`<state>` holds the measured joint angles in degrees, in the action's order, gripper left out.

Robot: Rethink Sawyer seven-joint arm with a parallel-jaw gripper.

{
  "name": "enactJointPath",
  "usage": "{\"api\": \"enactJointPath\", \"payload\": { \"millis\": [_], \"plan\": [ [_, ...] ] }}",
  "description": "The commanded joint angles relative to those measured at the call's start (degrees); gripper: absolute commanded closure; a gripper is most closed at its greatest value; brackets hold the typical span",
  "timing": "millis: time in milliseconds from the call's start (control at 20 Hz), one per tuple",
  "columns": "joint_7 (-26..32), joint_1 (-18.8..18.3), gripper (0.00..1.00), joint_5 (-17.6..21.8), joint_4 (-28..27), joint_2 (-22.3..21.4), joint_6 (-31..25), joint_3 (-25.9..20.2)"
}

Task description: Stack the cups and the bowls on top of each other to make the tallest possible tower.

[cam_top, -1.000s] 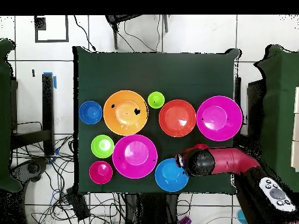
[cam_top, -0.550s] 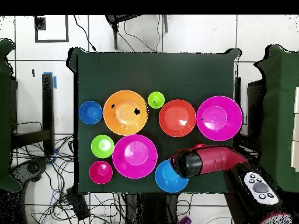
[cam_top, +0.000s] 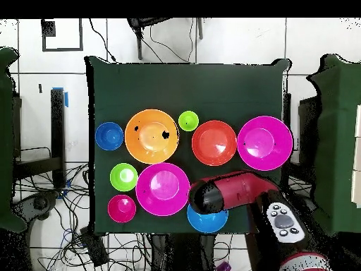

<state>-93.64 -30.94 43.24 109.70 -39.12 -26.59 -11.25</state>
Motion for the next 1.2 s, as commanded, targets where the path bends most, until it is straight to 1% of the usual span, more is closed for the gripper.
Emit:
{"api": "enactJointPath", "payload": {
  "millis": [50, 100, 150, 200, 250, 300, 350, 450, 500, 550, 600, 650, 700, 750, 800, 850, 950, 1200],
  "plan": [
    [-10.3, 6.0, 0.00, -1.8, -2.5, -1.4, 1.9, 1.0],
    [-10.9, 7.0, 0.00, -2.0, -2.7, -1.5, 2.0, 1.3],
    [-10.2, 6.7, 0.00, -2.5, -3.9, -1.3, 1.2, 0.8],
    [-10.6, 7.5, 0.00, -2.8, -4.2, -1.4, 1.1, 0.9],
    [-9.1, 6.7, 0.00, -3.3, -5.3, -1.6, -0.2, 0.3],
    [-9.1, 7.2, 0.00, -3.7, -5.5, -1.8, -0.8, 0.3],
    [-7.9, 6.3, 0.00, -3.9, -6.2, -1.7, -1.5, -0.1],
    [-6.0, 4.8, 0.00, -4.4, -6.7, -1.4, -1.8, -0.5],
    [-5.8, 4.9, 0.00, -4.8, -6.8, -1.3, -1.8, -0.6],
    [-4.1, 2.7, 0.00, -4.6, -7.3, -0.6, -1.5, -0.9],
    [-3.9, 2.7, 0.00, -4.9, -7.5, -0.4, -1.6, -1.0],
    [-2.4, -0.5, 0.00, -3.5, -5.5, -0.5, 0.6, -0.7],
    [-2.2, -0.9, 0.00, -3.6, -5.2, -0.4, 0.8, -0.9],
    [-0.5, -3.6, 0.00, -2.9, -4.6, -0.4, 1.5, -1.3],
    [-0.2, -4.4, 0.00, -3.1, -4.3, -0.4, 1.5, -1.9],
    [1.3, -7.0, 0.00, -3.0, -3.3, -0.9, 1.8, -2.9],
    [1.5, -8.2, 0.00, -2.7, -2.7, -0.8, 2.0, -3.8],
    [1.1, -9.2, 0.00, -1.9, -2.0, -1.5, 1.5, -4.7]
  ]
}}
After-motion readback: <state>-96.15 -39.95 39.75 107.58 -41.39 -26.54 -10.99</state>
